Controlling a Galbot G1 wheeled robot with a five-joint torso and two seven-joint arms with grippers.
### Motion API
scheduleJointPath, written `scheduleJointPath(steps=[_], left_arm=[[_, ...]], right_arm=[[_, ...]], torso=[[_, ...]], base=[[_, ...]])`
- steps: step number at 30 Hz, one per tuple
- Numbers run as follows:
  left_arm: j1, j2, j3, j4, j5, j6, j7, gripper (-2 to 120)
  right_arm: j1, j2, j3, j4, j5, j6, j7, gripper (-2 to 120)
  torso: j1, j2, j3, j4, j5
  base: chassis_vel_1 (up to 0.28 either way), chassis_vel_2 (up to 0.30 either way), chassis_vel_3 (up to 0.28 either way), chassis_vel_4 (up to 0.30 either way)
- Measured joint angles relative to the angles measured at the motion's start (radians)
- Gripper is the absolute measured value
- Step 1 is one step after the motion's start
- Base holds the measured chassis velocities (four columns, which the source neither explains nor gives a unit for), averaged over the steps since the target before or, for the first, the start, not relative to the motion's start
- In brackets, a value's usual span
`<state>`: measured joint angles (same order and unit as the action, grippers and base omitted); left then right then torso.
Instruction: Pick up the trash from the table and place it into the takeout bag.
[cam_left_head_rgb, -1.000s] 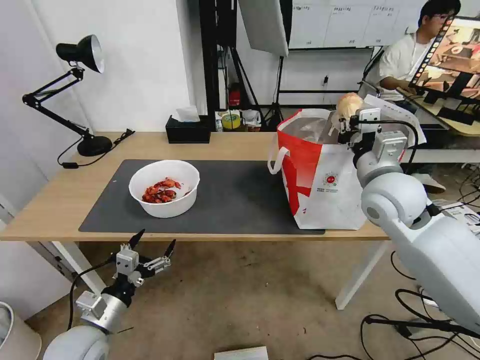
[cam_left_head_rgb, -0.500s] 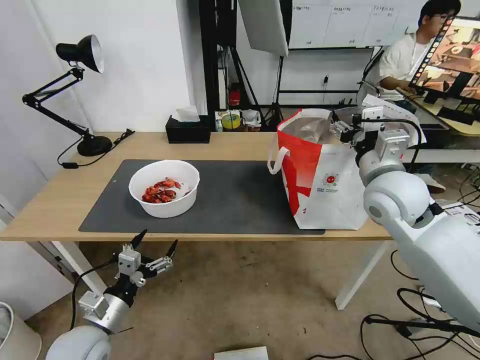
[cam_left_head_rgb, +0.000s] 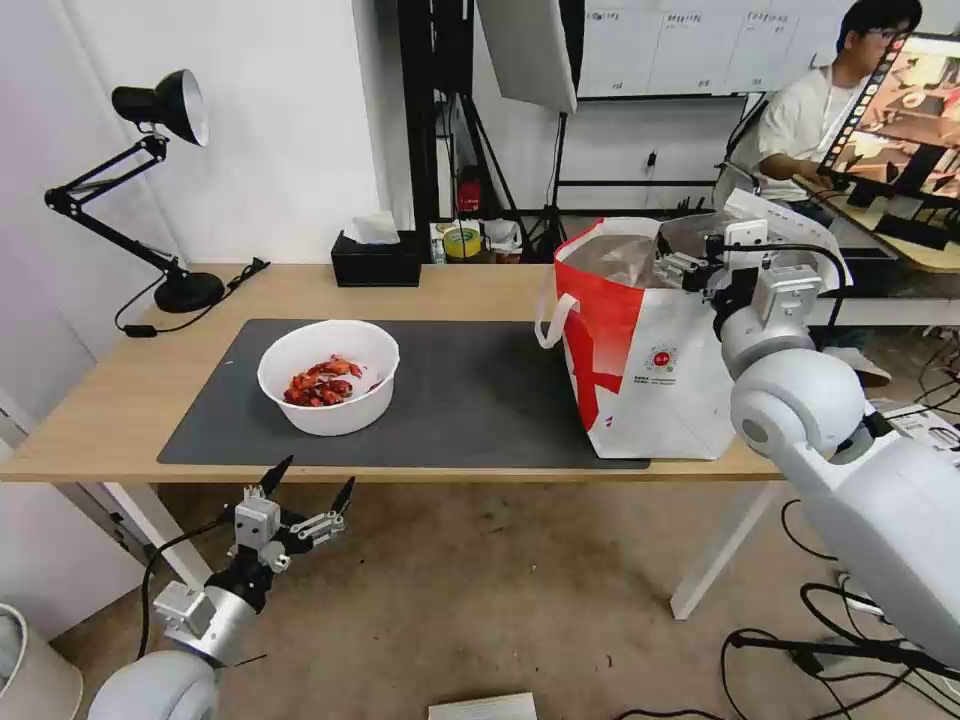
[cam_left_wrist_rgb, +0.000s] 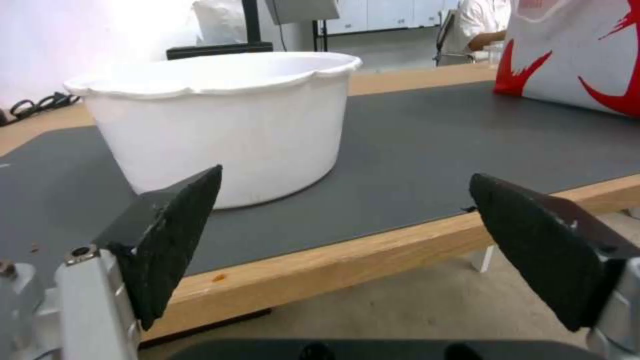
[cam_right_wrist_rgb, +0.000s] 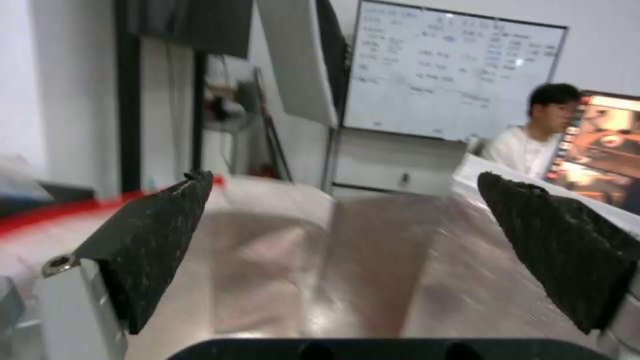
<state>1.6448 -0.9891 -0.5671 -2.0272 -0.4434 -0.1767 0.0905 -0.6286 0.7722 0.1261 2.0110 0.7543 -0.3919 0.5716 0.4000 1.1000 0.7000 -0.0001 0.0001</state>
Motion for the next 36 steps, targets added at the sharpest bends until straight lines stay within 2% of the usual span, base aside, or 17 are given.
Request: scheduleJointPath(steps=[5, 8, 11, 12, 15, 16, 17, 24, 32, 36], left_arm=[[0.001, 0.000, -0.001, -0.003, 0.000, 0.001, 0.000, 100], [0.001, 0.005, -0.007, -0.004, -0.004, 0.001, 0.000, 100], [0.001, 0.008, -0.010, -0.004, -0.007, 0.002, -0.001, 100], [0.001, 0.011, -0.012, -0.004, -0.008, 0.002, -0.001, 100], [0.001, 0.012, -0.013, -0.004, -0.009, 0.002, -0.001, 100], [0.002, 0.012, -0.014, -0.005, -0.009, 0.002, -0.001, 100], [0.002, 0.012, -0.014, -0.005, -0.009, 0.002, -0.001, 100], [0.005, 0.011, -0.016, -0.011, -0.010, 0.002, -0.001, 100], [0.010, 0.004, -0.019, -0.016, -0.010, 0.001, -0.001, 100], [0.015, -0.002, -0.026, -0.020, -0.009, -0.001, 0.000, 100]], right_arm=[[0.012, -0.003, -0.002, 0.013, 0.063, 0.047, -0.027, 100], [0.009, -0.019, -0.008, 0.063, 0.196, 0.115, -0.113, 100], [-0.008, -0.028, -0.009, 0.089, 0.239, 0.131, -0.154, 100], [-0.034, -0.039, -0.009, 0.117, 0.282, 0.141, -0.199, 100], [-0.068, -0.050, -0.007, 0.139, 0.300, 0.152, -0.241, 100], [-0.110, -0.060, -0.005, 0.157, 0.306, 0.166, -0.287, 100], [-0.110, -0.060, -0.005, 0.157, 0.306, 0.166, -0.287, 100], [-0.298, -0.094, 0.038, 0.213, 0.301, 0.225, -0.462, 100], [-0.435, -0.098, 0.074, 0.217, 0.236, 0.262, -0.513, 100], [-0.539, -0.080, 0.083, 0.210, 0.149, 0.309, -0.527, 100]], torso=[[0.000, 0.000, 0.000, 0.0001, -0.0001], [0.000, 0.000, 0.000, 0.0001, -0.0001], [0.000, 0.000, 0.000, 0.0001, -0.0001], [0.000, 0.000, 0.000, 0.0001, -0.0001], [0.000, 0.000, 0.000, 0.0002, -0.0003], [0.000, 0.000, 0.000, 0.0000, 0.0000], [0.000, 0.000, 0.000, 0.0000, 0.0000], [0.000, 0.000, 0.000, 0.0001, -0.0002], [0.000, 0.000, 0.000, 0.0000, -0.0001], [0.000, 0.000, 0.000, 0.0001, -0.0001]], base=[[0.000, 0.000, 0.000, 0.000], [0.000, 0.000, 0.000, 0.000], [0.000, 0.000, 0.000, 0.000], [0.000, 0.000, 0.000, 0.000], [0.000, 0.000, 0.000, 0.000], [0.000, 0.000, 0.000, 0.000], [0.000, 0.000, 0.000, 0.000], [0.000, 0.000, 0.000, 0.000], [0.000, 0.000, 0.000, 0.000], [0.000, 0.000, 0.000, 0.000]])
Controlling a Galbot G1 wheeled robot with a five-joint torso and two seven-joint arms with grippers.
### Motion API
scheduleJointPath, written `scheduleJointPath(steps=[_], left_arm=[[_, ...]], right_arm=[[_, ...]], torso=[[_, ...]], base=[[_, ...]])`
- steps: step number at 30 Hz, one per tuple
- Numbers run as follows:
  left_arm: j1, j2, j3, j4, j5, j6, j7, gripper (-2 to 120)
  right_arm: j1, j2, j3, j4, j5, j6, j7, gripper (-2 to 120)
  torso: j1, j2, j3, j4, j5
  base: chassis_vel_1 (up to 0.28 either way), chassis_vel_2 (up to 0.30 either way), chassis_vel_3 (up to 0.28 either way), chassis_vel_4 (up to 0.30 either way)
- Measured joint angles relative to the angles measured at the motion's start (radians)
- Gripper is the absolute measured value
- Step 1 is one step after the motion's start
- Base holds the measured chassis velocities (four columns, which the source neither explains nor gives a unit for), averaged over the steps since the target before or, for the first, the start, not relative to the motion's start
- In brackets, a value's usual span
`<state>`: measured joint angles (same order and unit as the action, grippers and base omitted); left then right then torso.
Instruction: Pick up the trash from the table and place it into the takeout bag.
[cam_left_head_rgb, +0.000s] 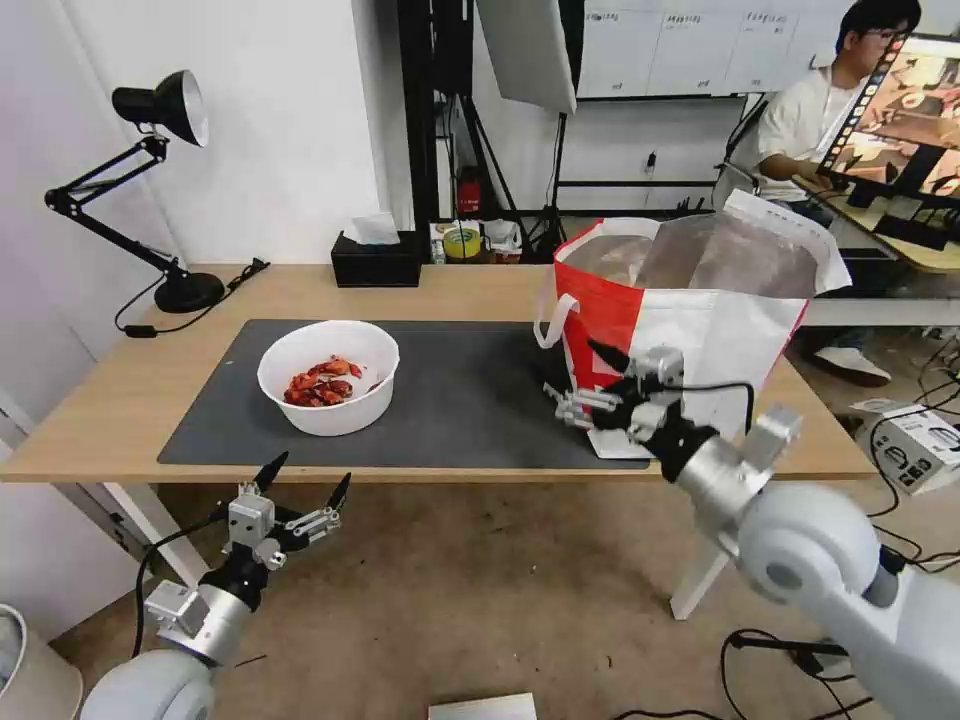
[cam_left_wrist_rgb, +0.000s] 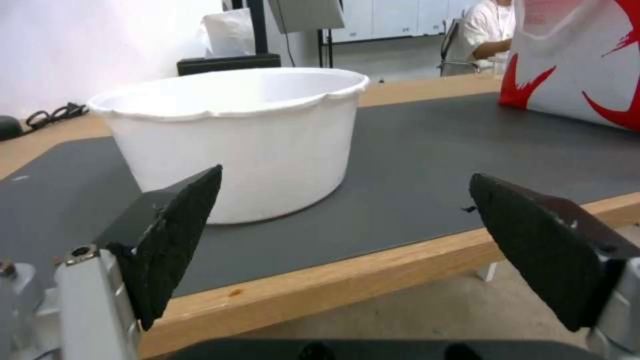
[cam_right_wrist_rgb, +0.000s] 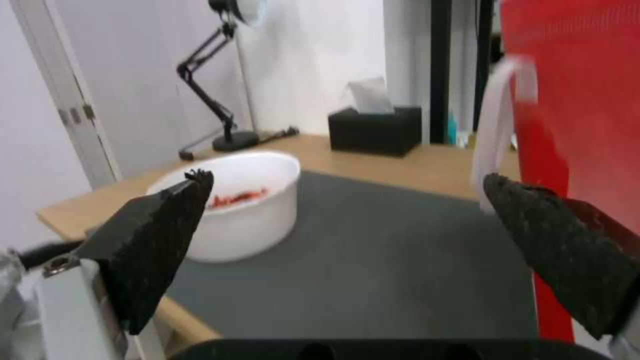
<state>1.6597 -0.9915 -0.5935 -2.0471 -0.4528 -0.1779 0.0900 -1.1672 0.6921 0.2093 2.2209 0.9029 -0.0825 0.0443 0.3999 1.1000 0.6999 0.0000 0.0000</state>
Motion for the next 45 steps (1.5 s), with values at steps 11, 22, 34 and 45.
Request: scheduleJointPath(steps=[11, 22, 34, 45], left_arm=[[0.016, -0.003, -0.014, -0.006, 0.000, -0.004, 0.001, 100], [0.015, -0.010, -0.008, -0.008, 0.003, -0.005, 0.001, 100], [0.029, -0.014, -0.015, -0.013, 0.005, -0.008, 0.002, 100], [0.031, -0.025, -0.014, -0.014, 0.009, -0.012, 0.003, 100]], right_arm=[[-0.170, 0.074, -0.003, -0.039, -0.194, 0.115, 0.044, 100], [-0.282, 0.144, 0.005, -0.076, -0.345, 0.190, 0.173, 100], [-0.355, 0.216, -0.014, -0.109, -0.416, 0.213, 0.219, 100], [-0.378, 0.249, -0.028, -0.129, -0.448, 0.223, 0.223, 100]], torso=[[0.000, 0.000, 0.000, 0.0000, 0.0001], [0.000, 0.000, 0.000, 0.0000, 0.0000], [0.000, 0.000, 0.000, -0.0001, 0.0000], [0.000, 0.000, 0.000, 0.0000, 0.0000]], base=[[0.000, 0.000, 0.000, 0.000], [0.000, 0.000, 0.000, 0.000], [0.000, 0.000, 0.000, 0.000], [0.000, 0.000, 0.000, 0.000]])
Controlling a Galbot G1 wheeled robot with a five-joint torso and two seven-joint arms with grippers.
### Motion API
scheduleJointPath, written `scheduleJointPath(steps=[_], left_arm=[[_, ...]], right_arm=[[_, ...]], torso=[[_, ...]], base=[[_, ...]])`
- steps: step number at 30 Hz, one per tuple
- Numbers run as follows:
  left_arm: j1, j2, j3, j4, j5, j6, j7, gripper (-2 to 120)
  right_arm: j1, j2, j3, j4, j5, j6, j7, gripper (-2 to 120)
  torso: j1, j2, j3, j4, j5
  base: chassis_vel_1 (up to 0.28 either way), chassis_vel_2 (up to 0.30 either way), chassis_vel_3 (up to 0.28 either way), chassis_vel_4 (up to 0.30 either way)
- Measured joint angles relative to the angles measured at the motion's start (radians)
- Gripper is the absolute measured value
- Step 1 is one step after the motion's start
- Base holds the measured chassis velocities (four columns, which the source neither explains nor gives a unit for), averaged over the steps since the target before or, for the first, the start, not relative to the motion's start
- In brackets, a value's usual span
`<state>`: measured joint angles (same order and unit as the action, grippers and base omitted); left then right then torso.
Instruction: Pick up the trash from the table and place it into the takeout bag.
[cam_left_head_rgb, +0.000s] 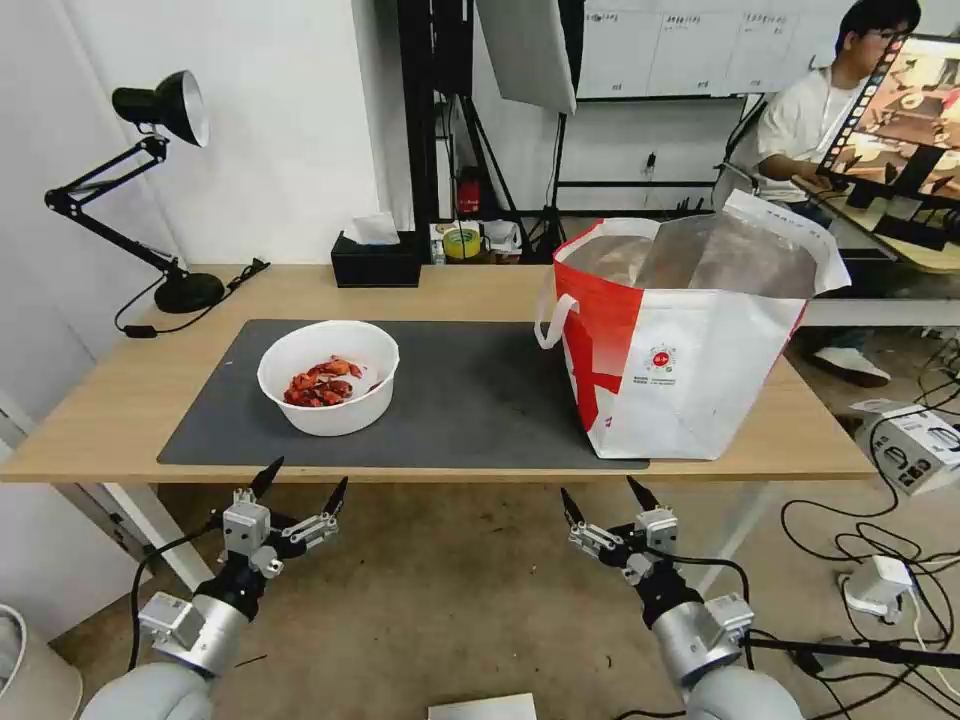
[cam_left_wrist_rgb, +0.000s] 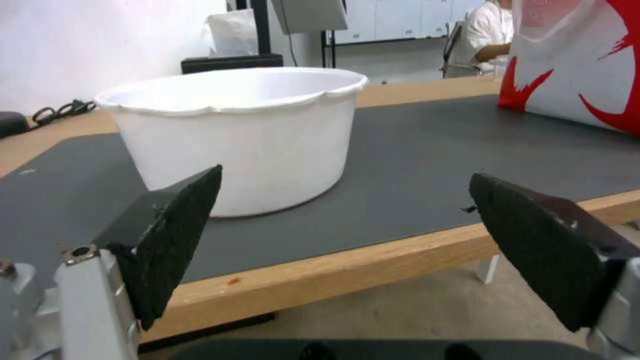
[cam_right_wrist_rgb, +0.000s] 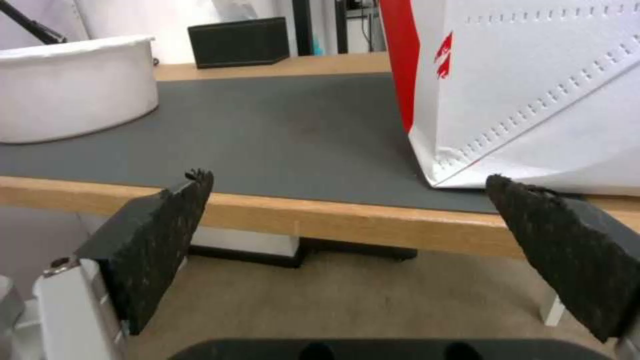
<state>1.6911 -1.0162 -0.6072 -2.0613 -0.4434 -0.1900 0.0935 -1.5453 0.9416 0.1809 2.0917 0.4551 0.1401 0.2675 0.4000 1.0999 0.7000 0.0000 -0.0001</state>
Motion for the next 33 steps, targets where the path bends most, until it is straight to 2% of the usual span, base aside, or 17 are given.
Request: scheduleJointPath(steps=[10, 14, 17, 21, 23, 24, 27, 28, 30, 31, 33], left_arm=[[-0.001, 0.001, -0.003, 0.003, -0.001, -0.003, 0.000, 100], [-0.009, 0.013, -0.008, 0.003, -0.008, 0.003, -0.002, 100], [-0.024, 0.040, -0.023, -0.005, -0.028, 0.026, -0.027, 100], [-0.051, 0.089, -0.039, -0.028, -0.064, 0.080, -0.069, 100], [-0.084, 0.134, -0.044, -0.046, -0.104, 0.132, -0.113, 100], [-0.084, 0.134, -0.044, -0.046, -0.104, 0.132, -0.113, 100], [-0.158, 0.230, -0.045, -0.062, -0.174, 0.250, -0.200, 100], [-0.158, 0.230, -0.045, -0.062, -0.174, 0.250, -0.200, 100], [-0.203, 0.288, -0.042, -0.061, -0.222, 0.305, -0.231, 100], [-0.203, 0.288, -0.042, -0.061, -0.222, 0.305, -0.231, 100], [-0.233, 0.333, -0.042, -0.053, -0.275, 0.350, -0.249, 100]], right_arm=[[0.010, -0.006, 0.000, -0.001, 0.002, -0.004, 0.003, 100], [0.011, -0.007, 0.000, -0.001, 0.003, -0.005, 0.003, 100], [0.011, -0.007, 0.000, -0.001, 0.004, -0.005, 0.003, 100], [0.011, -0.008, 0.000, -0.001, 0.004, -0.005, 0.003, 100], [0.011, -0.008, 0.000, -0.001, 0.005, -0.005, 0.003, 100], [0.011, -0.008, 0.000, -0.001, 0.005, -0.005, 0.003, 100], [0.011, -0.008, 0.000, -0.001, 0.005, -0.006, 0.003, 100], [0.011, -0.008, 0.000, -0.001, 0.005, -0.006, 0.003, 100], [0.012, -0.008, 0.000, 0.000, 0.005, -0.006, 0.003, 100], [0.012, -0.008, 0.000, 0.000, 0.005, -0.006, 0.003, 100], [0.012, -0.008, 0.000, 0.000, 0.005, -0.006, 0.003, 100]], torso=[[0.000, 0.000, 0.000, 0.0001, 0.0000], [0.000, 0.000, 0.000, 0.0000, 0.0000], [0.000, 0.000, 0.000, 0.0001, 0.0000], [0.000, 0.000, 0.000, 0.0000, 0.0001], [0.000, 0.000, 0.000, 0.0001, -0.0001], [0.000, 0.000, 0.000, 0.0001, -0.0001], [0.000, 0.000, 0.000, 0.0000, -0.0001], [0.000, 0.000, 0.000, 0.0000, -0.0001], [0.000, 0.000, 0.000, 0.0000, 0.0000], [0.000, 0.000, 0.000, 0.0000, 0.0000], [0.000, 0.000, 0.000, -0.0001, 0.0000]], base=[[0.000, 0.000, 0.000, 0.000], [0.000, 0.000, 0.000, 0.000], [0.000, 0.000, 0.000, 0.000], [0.000, 0.000, 0.000, 0.000], [0.000, 0.000, 0.000, 0.000], [0.000, 0.000, 0.000, 0.000], [0.000, 0.000, 0.000, 0.000], [0.000, 0.000, 0.000, 0.000], [0.000, 0.000, 0.000, 0.000], [0.000, 0.000, 0.000, 0.000], [0.000, 0.000, 0.000, 0.000]])
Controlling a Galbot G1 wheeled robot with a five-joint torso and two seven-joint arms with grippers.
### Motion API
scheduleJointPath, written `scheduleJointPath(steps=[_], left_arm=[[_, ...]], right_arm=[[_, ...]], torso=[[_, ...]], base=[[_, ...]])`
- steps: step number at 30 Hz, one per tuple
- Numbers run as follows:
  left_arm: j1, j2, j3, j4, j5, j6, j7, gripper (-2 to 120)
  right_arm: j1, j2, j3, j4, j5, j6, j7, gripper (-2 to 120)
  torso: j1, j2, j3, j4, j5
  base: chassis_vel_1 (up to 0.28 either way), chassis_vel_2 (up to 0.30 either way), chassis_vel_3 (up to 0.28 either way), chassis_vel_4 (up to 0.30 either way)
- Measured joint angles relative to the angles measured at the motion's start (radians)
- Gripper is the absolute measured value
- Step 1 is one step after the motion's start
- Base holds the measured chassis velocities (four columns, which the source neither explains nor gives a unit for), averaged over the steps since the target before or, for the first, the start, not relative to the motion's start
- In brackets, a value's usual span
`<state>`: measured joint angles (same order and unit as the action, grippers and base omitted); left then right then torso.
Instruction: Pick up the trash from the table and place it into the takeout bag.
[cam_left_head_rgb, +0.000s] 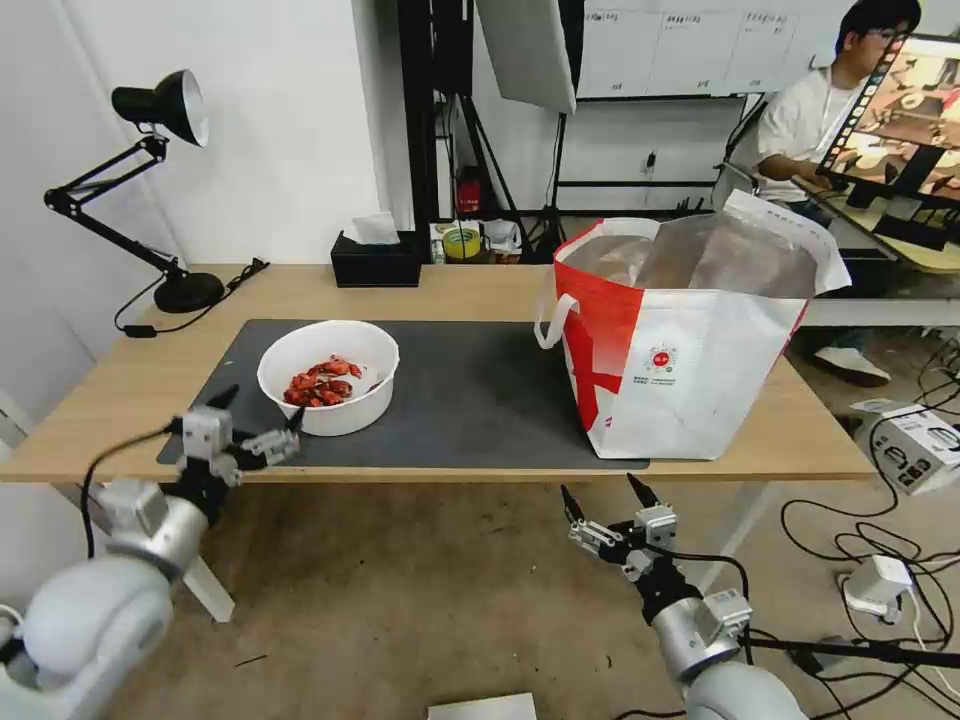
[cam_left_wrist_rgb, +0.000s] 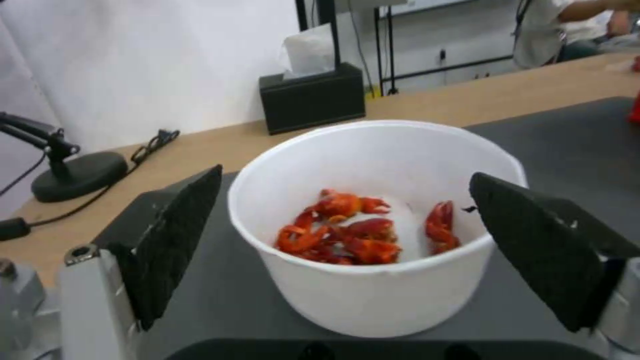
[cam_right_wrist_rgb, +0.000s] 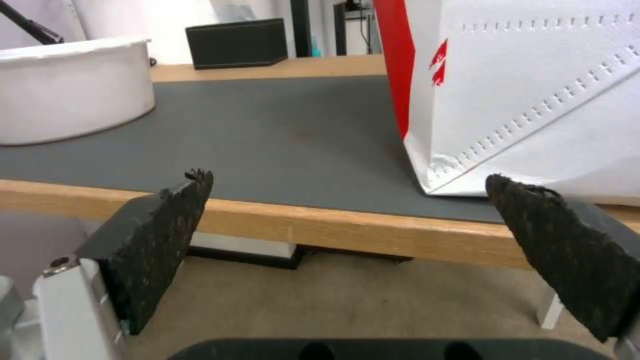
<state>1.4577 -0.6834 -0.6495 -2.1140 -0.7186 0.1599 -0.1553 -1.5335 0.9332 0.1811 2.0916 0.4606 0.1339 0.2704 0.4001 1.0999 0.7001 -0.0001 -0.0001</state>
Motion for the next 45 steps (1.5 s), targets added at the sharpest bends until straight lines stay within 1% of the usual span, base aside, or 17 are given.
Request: scheduleJointPath(steps=[1, 2, 6, 7, 9, 10, 11, 14, 18, 20, 24, 27, 28, 31, 36, 39, 45], left_arm=[[-0.007, 0.022, -0.007, 0.003, -0.040, 0.030, -0.009, 100], [-0.007, 0.022, -0.007, 0.003, -0.040, 0.030, -0.009, 100], [-0.024, 0.059, -0.032, 0.019, -0.141, 0.115, -0.022, 100], [-0.024, 0.059, -0.032, 0.019, -0.141, 0.115, -0.022, 100], [-0.046, 0.079, -0.039, 0.049, -0.216, 0.152, -0.034, 100], [-0.064, 0.089, -0.039, 0.061, -0.259, 0.182, -0.044, 100], [-0.064, 0.089, -0.039, 0.061, -0.259, 0.182, -0.044, 100], [-0.159, 0.116, 0.001, 0.104, -0.367, 0.251, -0.072, 100], [-0.251, 0.135, 0.050, 0.145, -0.446, 0.287, -0.105, 100], [-0.264, 0.140, 0.056, 0.152, -0.460, 0.295, -0.107, 100], [-0.314, 0.157, 0.082, 0.183, -0.506, 0.345, -0.107, 100], [-0.375, 0.171, 0.109, 0.207, -0.581, 0.442, -0.106, 100], [-0.375, 0.171, 0.109, 0.207, -0.581, 0.442, -0.106, 100], [-0.438, 0.177, 0.143, 0.237, -0.643, 0.497, -0.102, 100], [-0.504, 0.181, 0.198, 0.271, -0.668, 0.526, -0.102, 100], [-0.577, 0.182, 0.264, 0.312, -0.699, 0.560, -0.103, 100], [-0.626, 0.177, 0.298, 0.349, -0.718, 0.580, -0.104, 100]], right_arm=[[0.000, 0.000, 0.000, 0.000, 0.000, 0.000, 0.000, 100], [0.000, 0.000, 0.000, 0.000, 0.000, 0.000, 0.000, 100], [0.000, 0.000, 0.000, 0.000, 0.000, 0.000, 0.000, 100], [0.000, 0.000, 0.000, 0.000, 0.000, 0.000, 0.000, 100], [0.000, 0.000, 0.000, 0.001, 0.000, -0.001, 0.000, 100], [0.000, 0.000, 0.000, 0.001, 0.000, -0.001, 0.000, 100], [0.000, 0.000, 0.000, 0.001, 0.000, -0.001, 0.000, 100], [0.000, 0.000, 0.000, 0.001, 0.000, -0.001, -0.001, 100], [0.000, 0.000, 0.000, 0.001, 0.000, -0.001, -0.001, 100], [0.000, 0.000, 0.000, 0.001, 0.000, -0.001, -0.001, 100], [0.000, 0.000, 0.000, 0.001, 0.000, -0.001, -0.001, 100], [0.000, 0.000, 0.000, 0.001, 0.000, -0.001, -0.001, 100], [0.000, 0.000, 0.000, 0.001, 0.000, -0.001, -0.001, 100], [0.000, 0.000, 0.000, 0.001, 0.000, -0.001, -0.001, 100], [0.000, 0.000, 0.000, 0.001, 0.000, -0.001, -0.001, 100], [0.000, 0.000, 0.000, 0.001, 0.000, -0.001, -0.001, 100], [0.000, 0.000, 0.000, 0.001, 0.000, -0.001, -0.001, 100]], torso=[[0.000, 0.000, 0.000, -0.0001, 0.0000], [0.000, 0.000, 0.000, -0.0001, 0.0000], [0.000, 0.000, 0.000, 0.0004, 0.0000], [0.000, 0.000, 0.000, 0.0004, 0.0000], [0.000, 0.000, 0.000, 0.0000, -0.0002], [0.000, 0.000, 0.000, 0.0005, -0.0002], [0.000, 0.000, 0.000, 0.0005, -0.0002], [0.000, 0.000, 0.000, 0.0002, -0.0001], [0.000, 0.000, 0.000, -0.0001, 0.0001], [0.000, 0.000, 0.000, -0.0001, 0.0001], [0.000, 0.000, 0.000, 0.0002, 0.0000], [0.000, 0.000, 0.000, 0.0001, 0.0002], [0.000, 0.000, 0.000, 0.0001, 0.0002], [0.000, 0.000, 0.000, 0.0002, 0.0001], [0.000, 0.000, 0.000, 0.0002, 0.0001], [0.000, 0.000, 0.000, 0.0001, -0.0001], [0.000, 0.000, 0.000, 0.0000, 0.0001]], base=[[0.000, 0.000, 0.000, 0.000], [0.000, 0.000, 0.000, 0.000], [0.000, 0.000, 0.000, 0.000], [0.000, 0.000, 0.000, 0.000], [0.000, 0.000, 0.000, 0.000], [0.000, 0.000, 0.000, 0.000], [0.000, 0.000, 0.000, 0.000], [0.000, 0.000, 0.000, 0.000], [0.000, 0.000, 0.000, 0.000], [0.000, 0.000, 0.000, 0.000], [0.000, 0.000, 0.000, 0.000], [0.000, 0.000, 0.000, 0.000], [0.000, 0.000, 0.000, 0.000], [0.000, 0.000, 0.000, 0.000], [0.000, 0.000, 0.000, 0.000], [0.000, 0.000, 0.000, 0.000], [0.000, 0.000, 0.000, 0.000]])
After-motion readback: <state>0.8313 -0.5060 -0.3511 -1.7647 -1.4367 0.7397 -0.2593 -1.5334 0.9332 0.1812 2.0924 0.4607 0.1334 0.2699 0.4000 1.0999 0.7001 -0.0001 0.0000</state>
